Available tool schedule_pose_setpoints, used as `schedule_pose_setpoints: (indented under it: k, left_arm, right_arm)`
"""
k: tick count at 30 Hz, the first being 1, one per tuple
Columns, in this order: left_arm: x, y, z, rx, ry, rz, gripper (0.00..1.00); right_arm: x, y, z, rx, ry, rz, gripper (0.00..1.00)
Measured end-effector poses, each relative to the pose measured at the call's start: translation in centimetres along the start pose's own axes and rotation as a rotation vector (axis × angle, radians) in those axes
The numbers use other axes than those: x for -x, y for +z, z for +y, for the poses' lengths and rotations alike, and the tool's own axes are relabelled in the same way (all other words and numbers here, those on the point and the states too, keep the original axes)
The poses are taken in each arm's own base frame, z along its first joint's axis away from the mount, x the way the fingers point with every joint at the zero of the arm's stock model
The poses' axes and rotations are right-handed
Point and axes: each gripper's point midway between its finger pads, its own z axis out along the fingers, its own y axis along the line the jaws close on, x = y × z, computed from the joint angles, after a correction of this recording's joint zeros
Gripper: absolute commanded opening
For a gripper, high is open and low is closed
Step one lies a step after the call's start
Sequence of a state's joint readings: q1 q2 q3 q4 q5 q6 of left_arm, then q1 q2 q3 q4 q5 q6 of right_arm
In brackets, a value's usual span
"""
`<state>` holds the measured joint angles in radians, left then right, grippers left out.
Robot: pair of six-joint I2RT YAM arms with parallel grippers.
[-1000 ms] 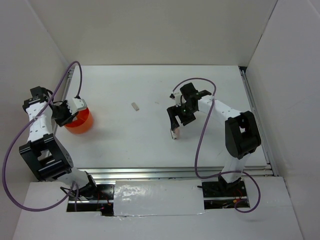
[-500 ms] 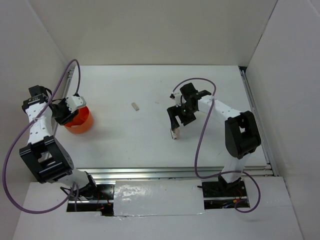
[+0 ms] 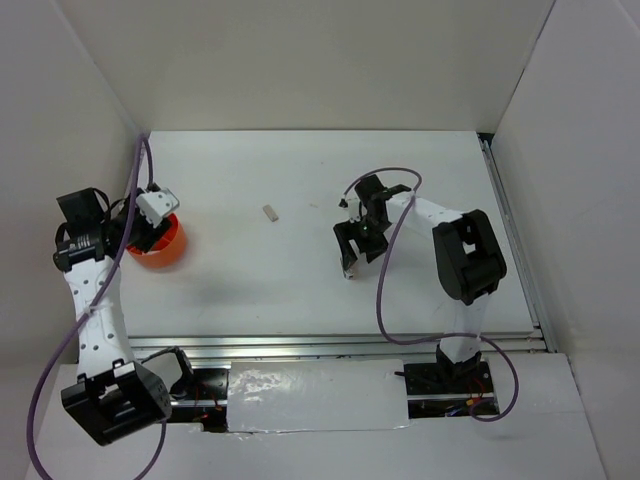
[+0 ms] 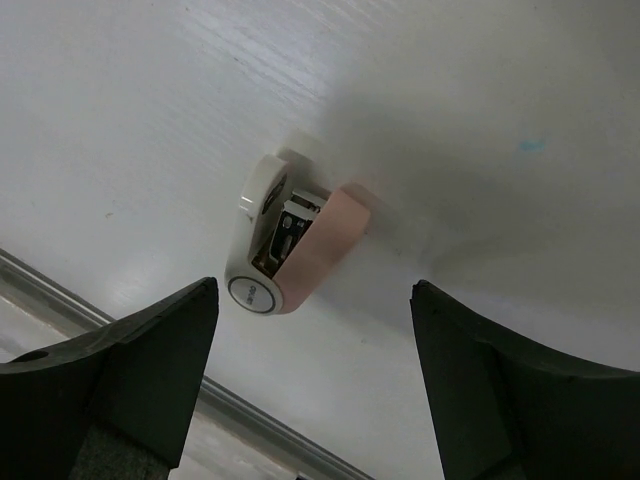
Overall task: Sort the stationery into containers
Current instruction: Place the stationery in the storage box, then pick up the stapler from the center of the board.
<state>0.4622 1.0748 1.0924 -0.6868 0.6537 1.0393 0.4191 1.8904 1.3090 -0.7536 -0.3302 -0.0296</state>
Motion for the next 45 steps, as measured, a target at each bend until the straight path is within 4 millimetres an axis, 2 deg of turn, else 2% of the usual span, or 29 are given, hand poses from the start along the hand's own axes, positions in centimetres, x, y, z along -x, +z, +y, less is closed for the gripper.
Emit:
schedule_pose_setpoints:
  k: [3, 5, 12, 15, 18, 20, 24, 27, 32, 39, 42, 45]
  left_arm:
    - [0.5, 0.3, -1.4, -0.018, -0.035, -0.031, 0.62]
    - [0.8, 0.5, -2.1, -0.033, -0.052, -0.047, 0.62]
    - [1.1, 1.0, -3.1, -0.047, -0.091, -0.065, 0.61]
    - [1.2, 1.0, -3.1, -0.044, -0.104, -0.068, 0.61]
    - [1.4, 1.0, -3.0, -0.037, -0.102, -0.074, 0.61]
    - [1.6, 0.9, -3.0, -0.034, -0.106, -0.08, 0.61]
    - [2.0, 0.7, -3.1, -0.029, -0.097, -0.089, 0.61]
    - [2.3, 0.5, -3.1, -0.021, -0.088, -0.098, 0.61]
    - [2.6, 0.3, -3.1, -0.014, -0.078, -0.106, 0.61]
    - [2.8, 0.4, -3.2, -0.017, -0.08, -0.109, 0.61]
    - [2.9, 0.4, -3.2, -0.018, -0.087, -0.113, 0.61]
    - [3.0, 0.5, -3.1, -0.014, -0.086, -0.117, 0.61]
  right_arm:
    - [-0.3, 0.5, 0.0, 0.01, 0.013, 0.017, 0.79]
    - [-0.3, 0.6, 0.2, 0.02, 0.017, 0.019, 0.72]
    - [-0.1, 0.3, 0.6, 0.031, 0.011, 0.007, 0.52]
    - [0.4, -0.6, 1.5, 0.005, -0.035, -0.027, 0.51]
    - [0.6, -1.0, 3.5, -0.013, -0.112, -0.048, 0.5]
    - [0.3, -0.7, 4.8, -0.021, -0.159, -0.042, 0.49]
    - [-0.3, 0.3, 6.1, -0.043, -0.21, -0.013, 0.49]
    - [-0.1, 0.9, 5.4, -0.078, -0.207, -0.002, 0.49]
    - [0.7, 0.8, 4.6, -0.127, -0.2, -0.017, 0.48]
    - [0.9, 0.7, 3.8, -0.178, -0.203, -0.022, 0.47]
    - [0.8, 0.8, 3.7, -0.187, -0.205, -0.019, 0.44]
    - [0.7, 1.4, 3.4, -0.193, -0.202, -0.005, 0.35]
